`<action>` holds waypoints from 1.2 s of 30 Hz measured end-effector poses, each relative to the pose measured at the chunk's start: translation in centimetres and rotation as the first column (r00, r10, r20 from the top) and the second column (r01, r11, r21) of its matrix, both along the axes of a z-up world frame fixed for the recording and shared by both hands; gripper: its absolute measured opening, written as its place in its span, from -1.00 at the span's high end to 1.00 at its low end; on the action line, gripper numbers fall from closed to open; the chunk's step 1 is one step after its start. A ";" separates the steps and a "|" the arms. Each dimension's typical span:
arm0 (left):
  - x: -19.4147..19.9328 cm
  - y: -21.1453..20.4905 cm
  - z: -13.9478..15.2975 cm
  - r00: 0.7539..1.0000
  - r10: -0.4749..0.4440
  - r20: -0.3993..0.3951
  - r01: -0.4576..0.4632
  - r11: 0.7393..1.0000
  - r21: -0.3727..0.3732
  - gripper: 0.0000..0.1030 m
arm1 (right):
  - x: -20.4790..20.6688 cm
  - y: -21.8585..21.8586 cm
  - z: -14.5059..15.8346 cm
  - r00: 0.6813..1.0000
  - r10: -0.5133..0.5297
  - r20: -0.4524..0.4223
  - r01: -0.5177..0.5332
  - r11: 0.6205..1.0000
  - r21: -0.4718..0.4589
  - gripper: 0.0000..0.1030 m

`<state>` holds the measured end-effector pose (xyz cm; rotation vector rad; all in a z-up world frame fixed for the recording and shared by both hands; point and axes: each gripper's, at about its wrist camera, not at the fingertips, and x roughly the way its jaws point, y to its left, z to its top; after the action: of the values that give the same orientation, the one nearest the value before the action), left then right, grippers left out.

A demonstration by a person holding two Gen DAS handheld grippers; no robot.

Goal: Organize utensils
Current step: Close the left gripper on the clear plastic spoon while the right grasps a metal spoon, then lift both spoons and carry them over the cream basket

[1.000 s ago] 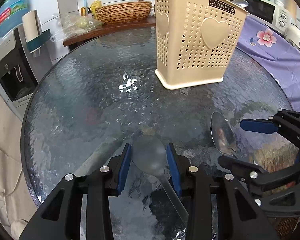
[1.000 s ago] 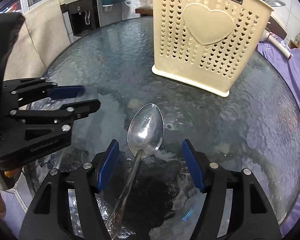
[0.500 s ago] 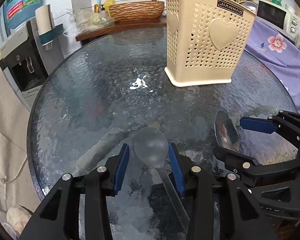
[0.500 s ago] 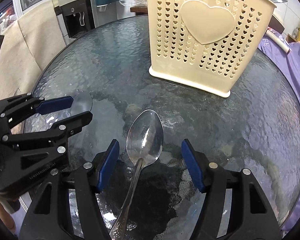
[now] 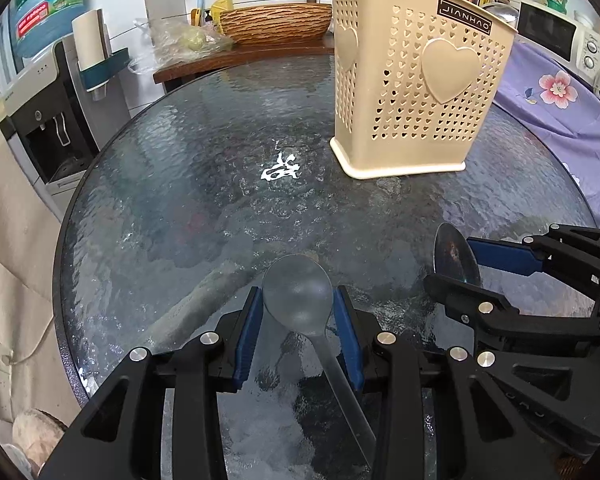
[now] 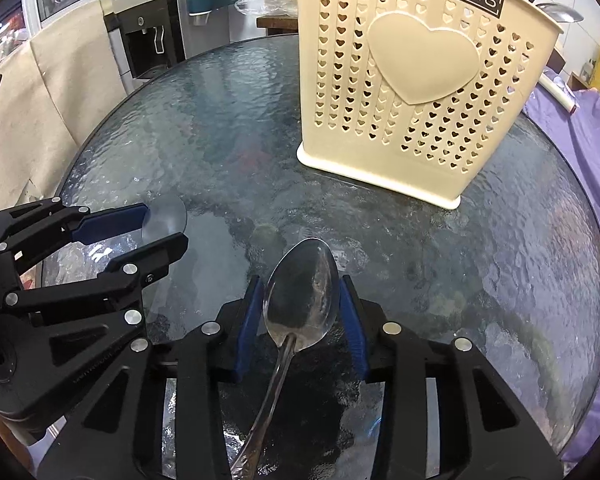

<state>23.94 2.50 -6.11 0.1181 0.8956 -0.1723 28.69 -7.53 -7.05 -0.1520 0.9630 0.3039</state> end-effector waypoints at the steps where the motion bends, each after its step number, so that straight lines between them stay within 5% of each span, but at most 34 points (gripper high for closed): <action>1: 0.0 0.0 0.0 1.000 -0.002 0.000 0.002 1.000 -0.004 0.31 | -0.1 -0.3 0.0 1.000 0.003 -0.001 -0.003 1.000 0.004 0.24; 36: -1.5 -0.6 6.3 0.976 -0.080 0.203 0.100 0.991 -0.089 0.31 | -4.0 -4.7 7.2 0.990 0.061 0.126 -0.084 0.980 0.183 0.24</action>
<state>22.40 1.88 0.24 0.0826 0.6807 -0.2839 24.70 -12.19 0.20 -0.0324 0.8057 0.4466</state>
